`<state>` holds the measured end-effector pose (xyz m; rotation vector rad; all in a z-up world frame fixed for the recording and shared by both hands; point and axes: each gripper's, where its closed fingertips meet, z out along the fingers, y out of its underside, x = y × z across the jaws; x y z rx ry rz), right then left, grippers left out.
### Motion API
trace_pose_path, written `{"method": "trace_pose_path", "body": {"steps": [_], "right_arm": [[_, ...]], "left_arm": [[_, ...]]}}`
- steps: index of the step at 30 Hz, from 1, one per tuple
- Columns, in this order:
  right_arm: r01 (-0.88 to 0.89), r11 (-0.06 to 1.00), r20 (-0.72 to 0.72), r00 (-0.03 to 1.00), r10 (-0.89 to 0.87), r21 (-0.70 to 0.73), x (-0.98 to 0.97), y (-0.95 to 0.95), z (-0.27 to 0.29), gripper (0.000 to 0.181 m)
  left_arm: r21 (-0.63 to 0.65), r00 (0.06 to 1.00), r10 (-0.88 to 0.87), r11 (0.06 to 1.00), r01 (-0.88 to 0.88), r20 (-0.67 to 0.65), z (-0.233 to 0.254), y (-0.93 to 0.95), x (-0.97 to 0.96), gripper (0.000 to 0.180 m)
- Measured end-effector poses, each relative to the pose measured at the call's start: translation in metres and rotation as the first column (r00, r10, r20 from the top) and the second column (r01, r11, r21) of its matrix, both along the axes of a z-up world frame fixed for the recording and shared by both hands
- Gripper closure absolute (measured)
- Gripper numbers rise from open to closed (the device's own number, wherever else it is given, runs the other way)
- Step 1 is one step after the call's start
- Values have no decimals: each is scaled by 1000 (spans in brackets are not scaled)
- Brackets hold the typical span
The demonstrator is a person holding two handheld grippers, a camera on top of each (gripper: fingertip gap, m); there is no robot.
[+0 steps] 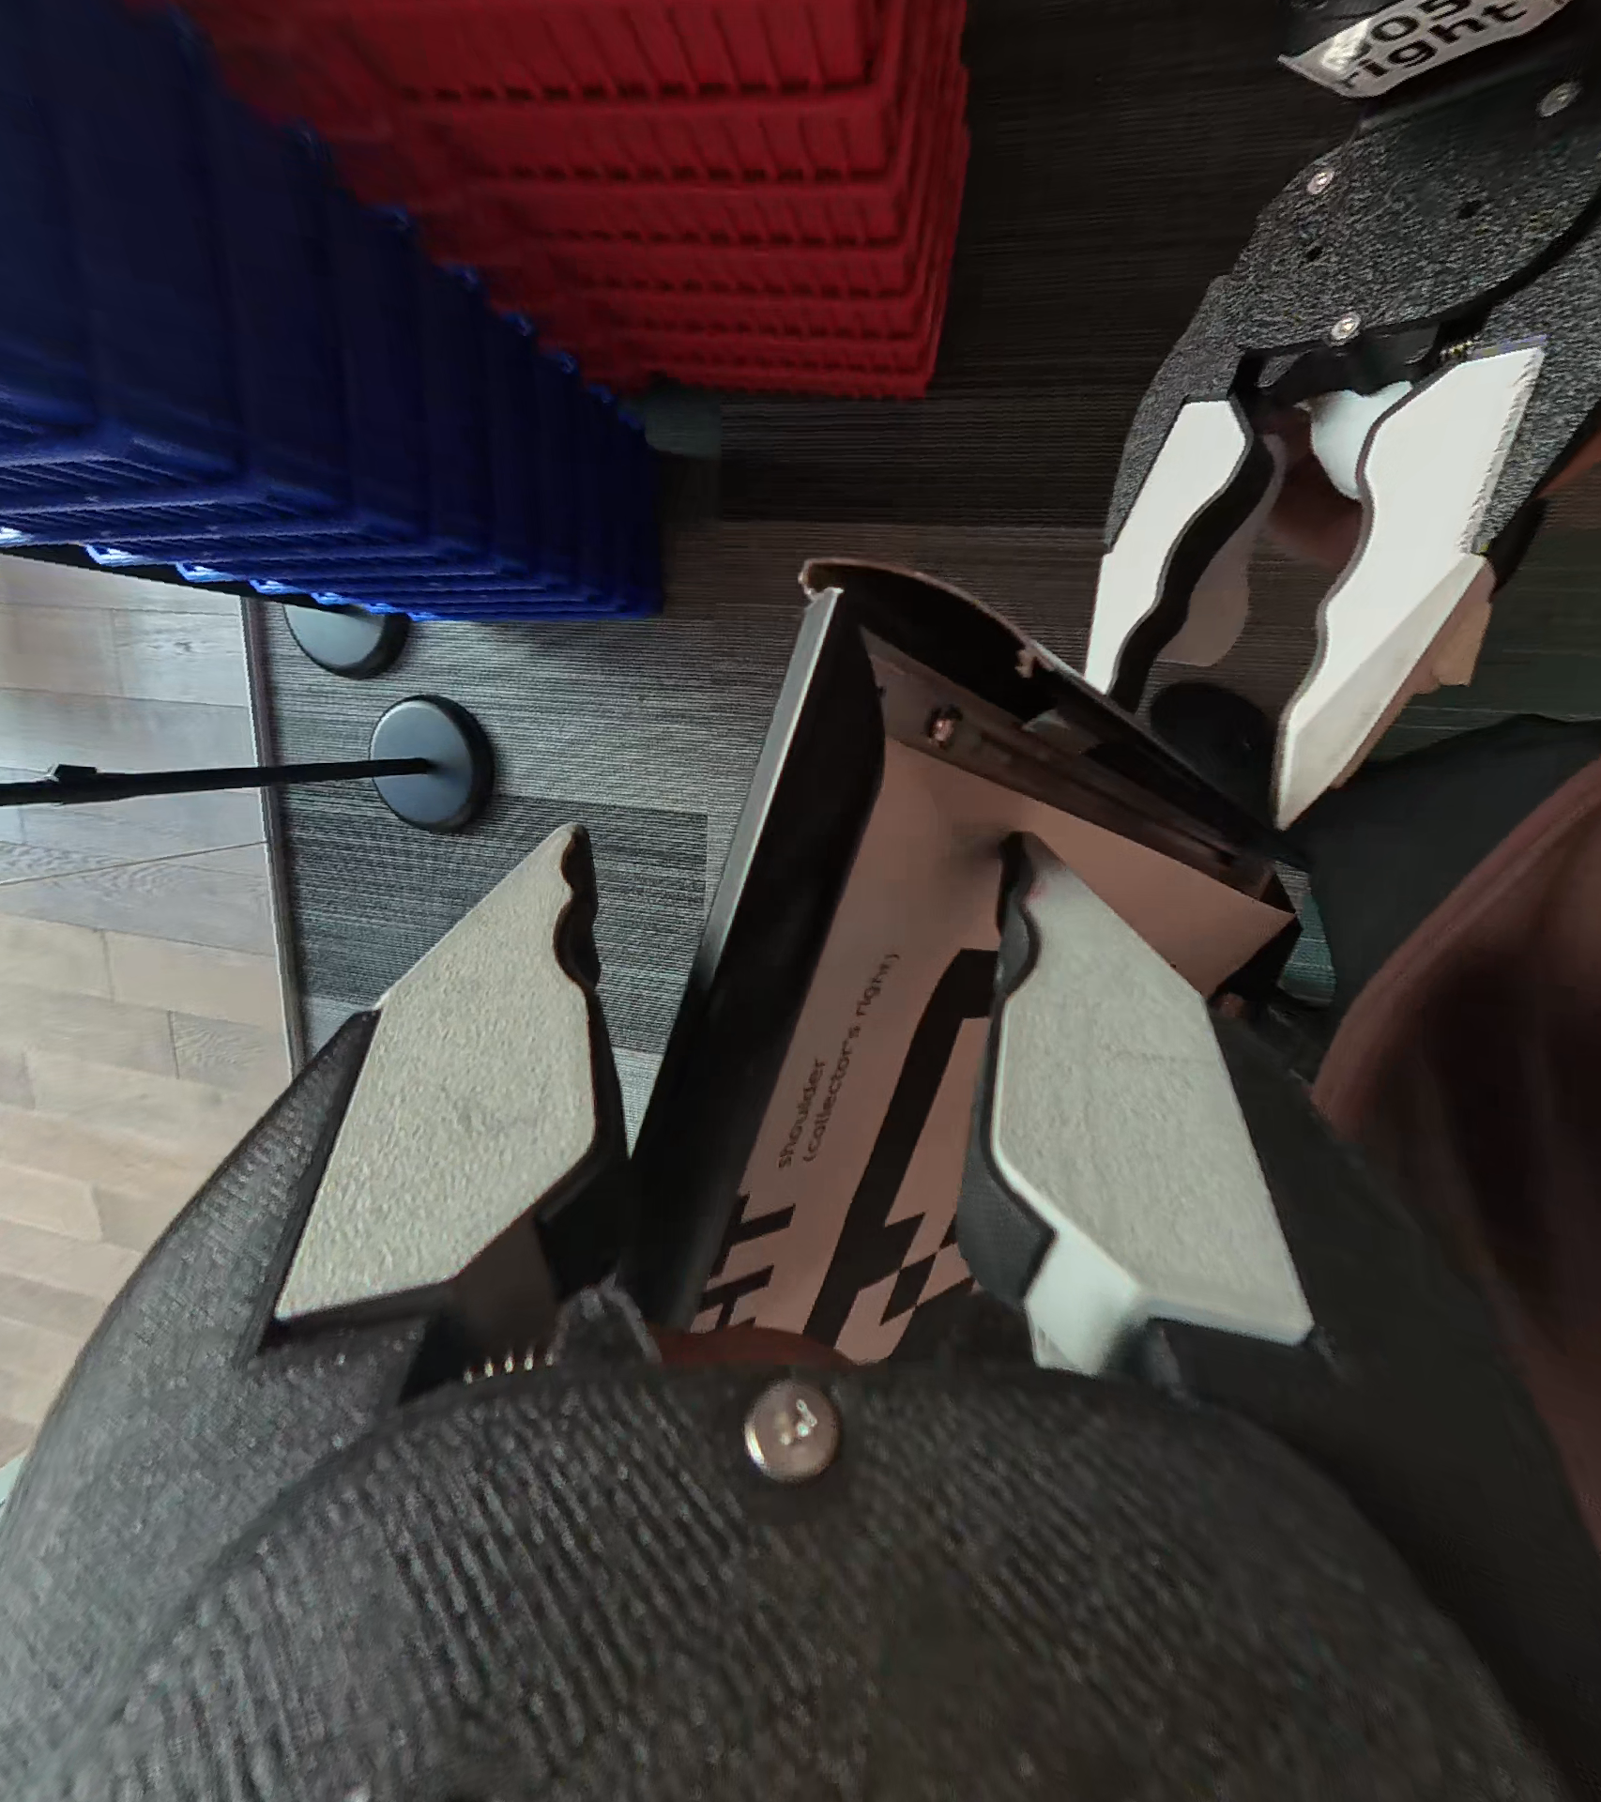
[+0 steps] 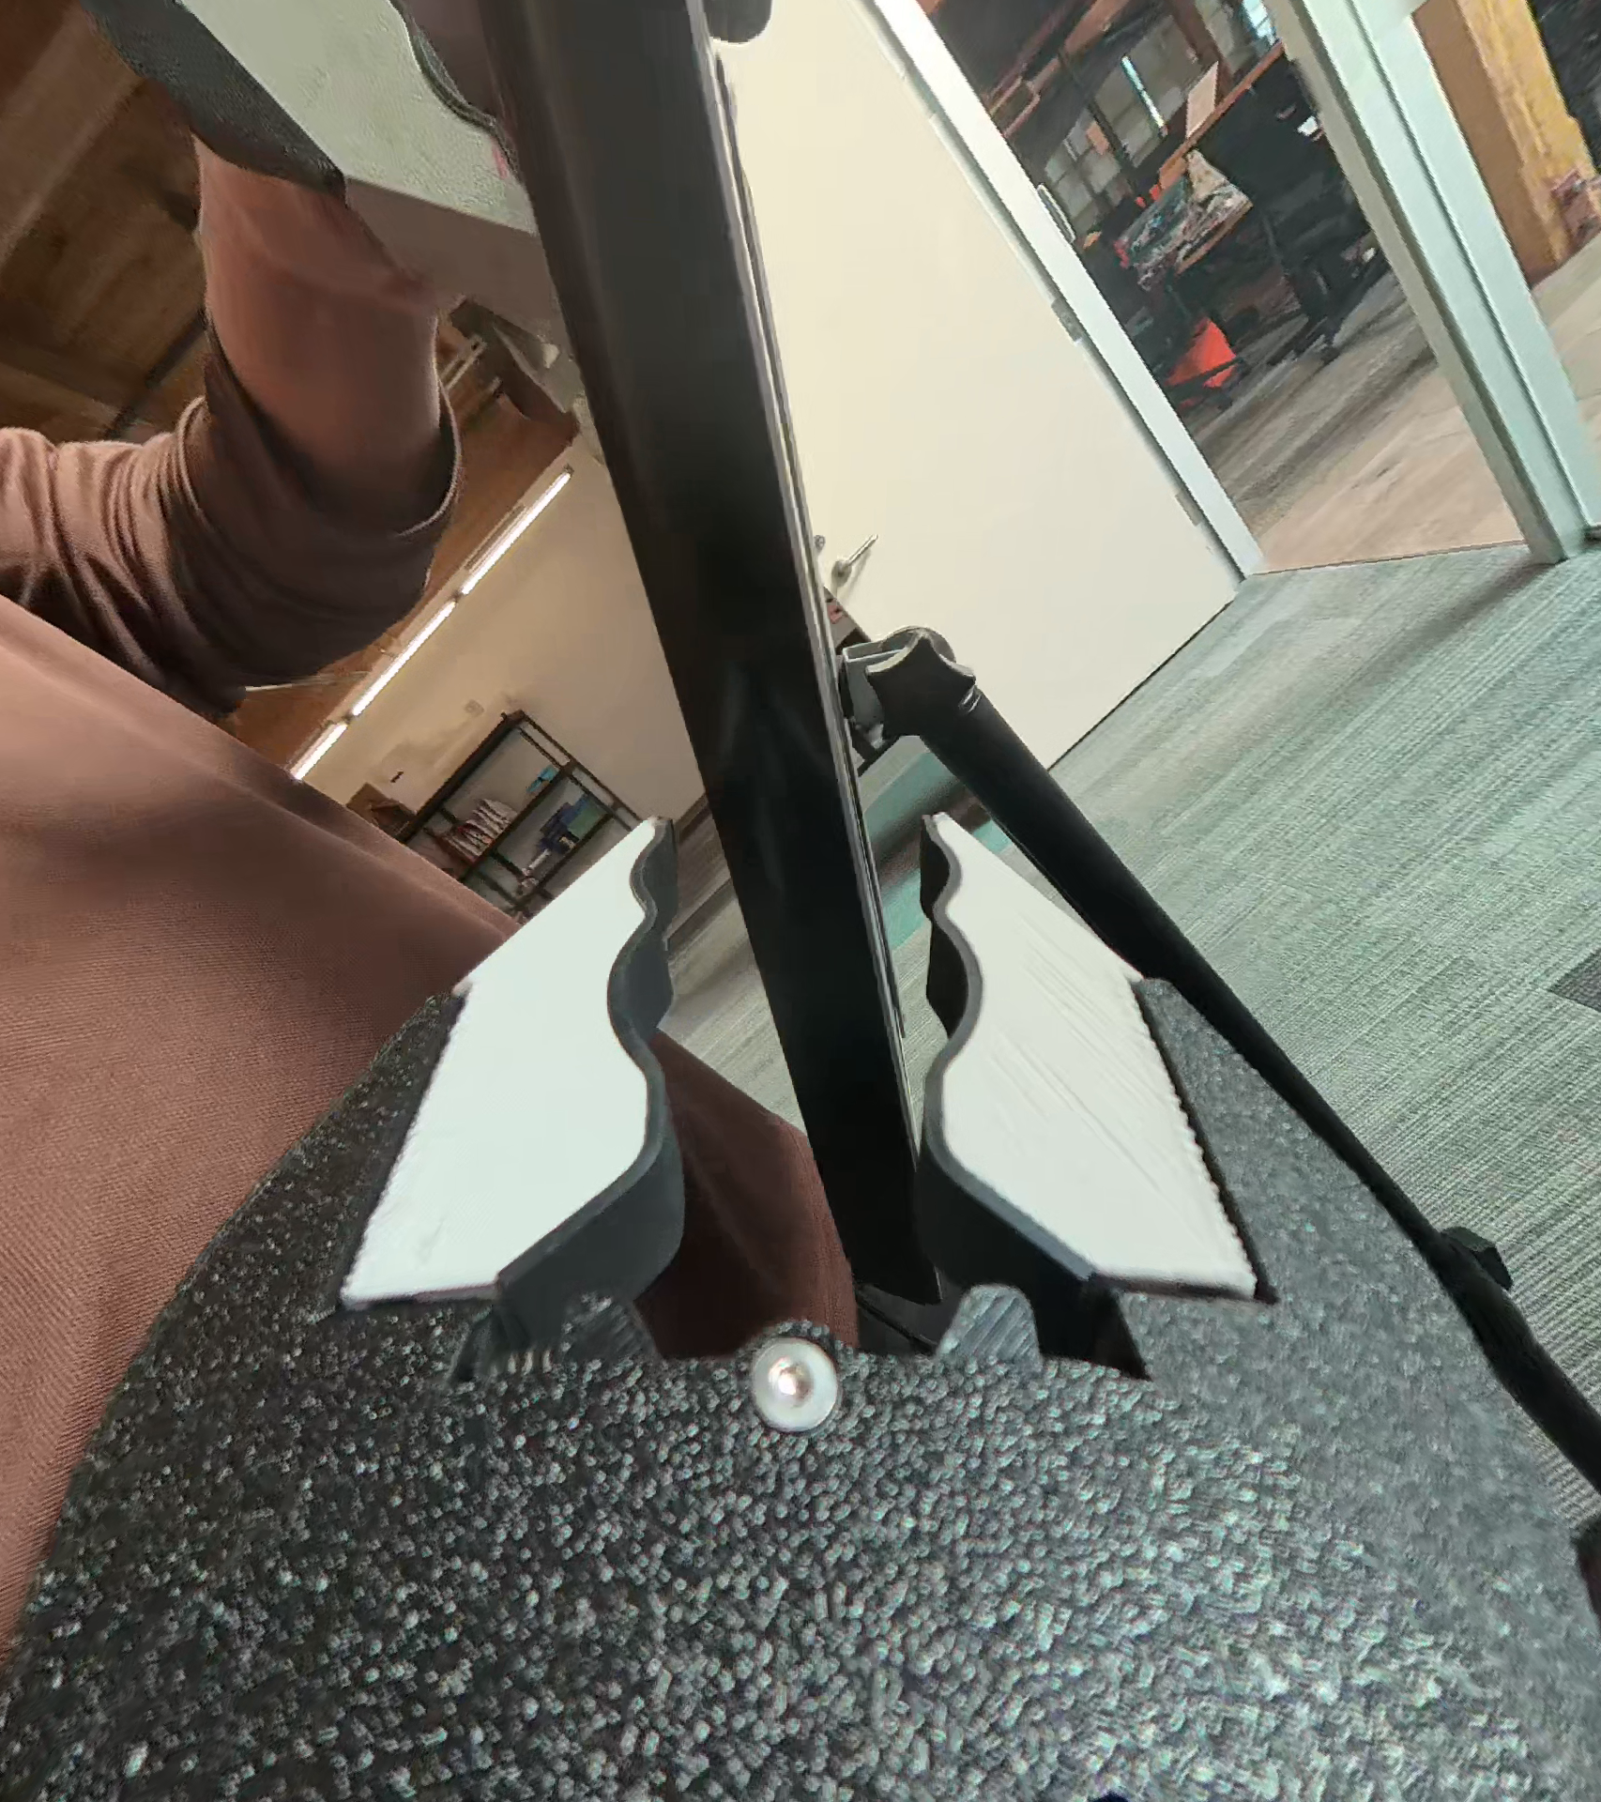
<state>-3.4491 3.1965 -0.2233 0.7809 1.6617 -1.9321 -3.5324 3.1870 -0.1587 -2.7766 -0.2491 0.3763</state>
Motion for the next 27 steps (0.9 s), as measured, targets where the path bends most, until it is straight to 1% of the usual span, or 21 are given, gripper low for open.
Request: {"method": "trace_pose_path", "body": {"steps": [1,2,6,9,11,12,14,18,20,22,24,27], "right_arm": [[-8,1000,-7,1000,8,0,-1,0,1,131],[-14,1000,-15,1000,14,-5,-3,0,3,131],[-77,996,-29,997,76,-48,-6,-1,12,134],[-141,985,-41,990,137,-96,-5,-2,20,138],[-179,970,-47,984,174,-163,-4,2,29,148],[-190,963,-45,982,185,-192,-5,4,32,149],[-222,949,-39,975,219,-225,-4,6,33,148],[-287,903,-16,955,298,-320,-2,11,35,142],[-299,884,-16,949,314,-360,-3,13,33,143],[-311,871,-3,942,336,-381,-4,12,27,152],[-330,853,-7,934,358,-404,-4,10,26,152],[-317,864,-37,943,330,-391,-3,6,26,152]], "left_arm": [[-11,1000,6,1000,-6,-15,-2,0,0,100],[-10,1000,12,1000,-13,-23,-4,1,1,99],[-4,991,65,998,-65,-118,-2,3,-4,86],[-8,986,83,996,-85,-145,-2,4,-1,82],[4,986,100,995,-101,-133,-3,4,0,83],[7,988,108,994,-107,-114,-4,4,1,85],[11,989,120,993,-120,-85,-5,4,2,86],[6,990,111,994,-111,-88,-6,4,3,87],[2,991,105,994,-105,-85,-6,4,4,88],[0,991,102,995,-102,-84,-6,3,3,89],[-5,992,98,995,-99,-80,-7,2,3,90],[-17,993,98,995,-99,-58,-8,-1,5,92]]}}
